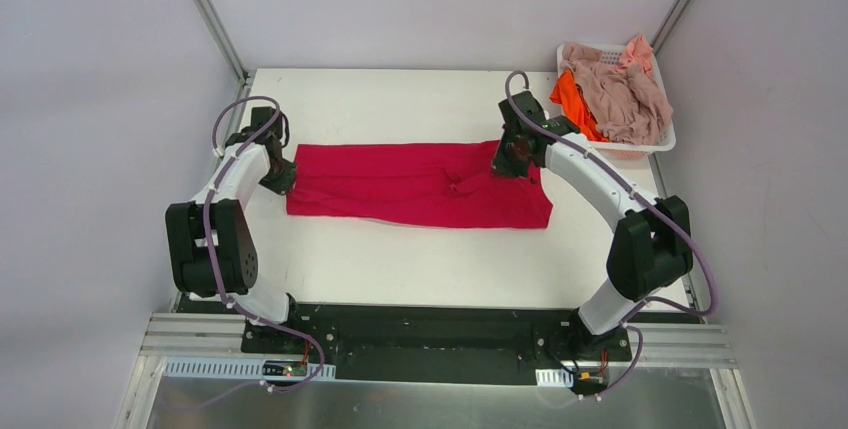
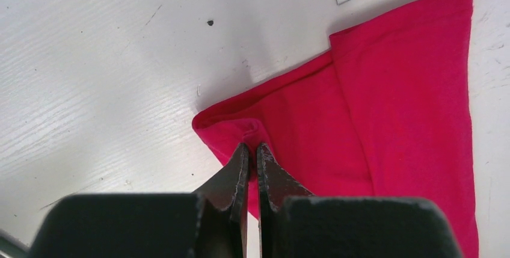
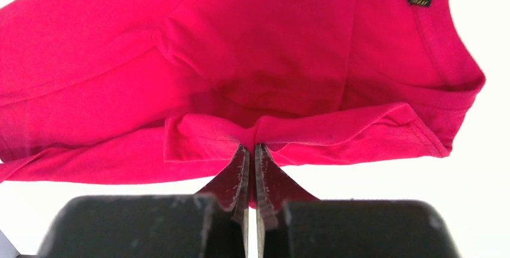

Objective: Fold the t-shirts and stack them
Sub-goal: Fold the other side of the tshirt into a rectangle

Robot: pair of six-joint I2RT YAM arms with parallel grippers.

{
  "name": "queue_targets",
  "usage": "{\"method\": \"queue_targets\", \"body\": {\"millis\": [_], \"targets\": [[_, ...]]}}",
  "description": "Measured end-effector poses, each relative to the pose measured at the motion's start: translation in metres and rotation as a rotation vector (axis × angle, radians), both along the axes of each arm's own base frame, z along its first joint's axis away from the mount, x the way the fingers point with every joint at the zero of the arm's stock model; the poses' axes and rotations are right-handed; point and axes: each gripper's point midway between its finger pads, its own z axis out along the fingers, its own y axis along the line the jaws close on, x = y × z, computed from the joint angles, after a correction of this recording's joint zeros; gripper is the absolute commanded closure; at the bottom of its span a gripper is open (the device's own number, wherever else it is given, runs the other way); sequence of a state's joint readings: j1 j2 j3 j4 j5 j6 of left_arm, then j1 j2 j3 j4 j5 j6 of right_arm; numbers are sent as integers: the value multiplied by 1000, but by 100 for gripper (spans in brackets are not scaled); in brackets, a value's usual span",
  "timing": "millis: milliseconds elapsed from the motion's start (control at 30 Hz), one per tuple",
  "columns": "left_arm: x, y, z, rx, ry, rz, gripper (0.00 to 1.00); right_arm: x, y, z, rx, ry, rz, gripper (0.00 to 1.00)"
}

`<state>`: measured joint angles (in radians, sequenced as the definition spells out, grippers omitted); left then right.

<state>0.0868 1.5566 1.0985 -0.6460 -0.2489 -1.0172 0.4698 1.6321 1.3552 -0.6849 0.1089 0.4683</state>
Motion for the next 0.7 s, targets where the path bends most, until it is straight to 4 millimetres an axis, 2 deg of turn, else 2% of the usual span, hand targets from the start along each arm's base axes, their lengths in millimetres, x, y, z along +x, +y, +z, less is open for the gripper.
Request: {"method": "queue_targets", "body": {"millis": [300,467,700], "targets": [[6,5,-10,22,41,-7,100,26,-16,6,3,-46,-47,100],[15,6,-13,25,52,-18,100,43,-17,7,4,-59,-55,100],[31,8,-16,34,65,-44,100,63,-14,-4,-12,-44,-53,100]]}}
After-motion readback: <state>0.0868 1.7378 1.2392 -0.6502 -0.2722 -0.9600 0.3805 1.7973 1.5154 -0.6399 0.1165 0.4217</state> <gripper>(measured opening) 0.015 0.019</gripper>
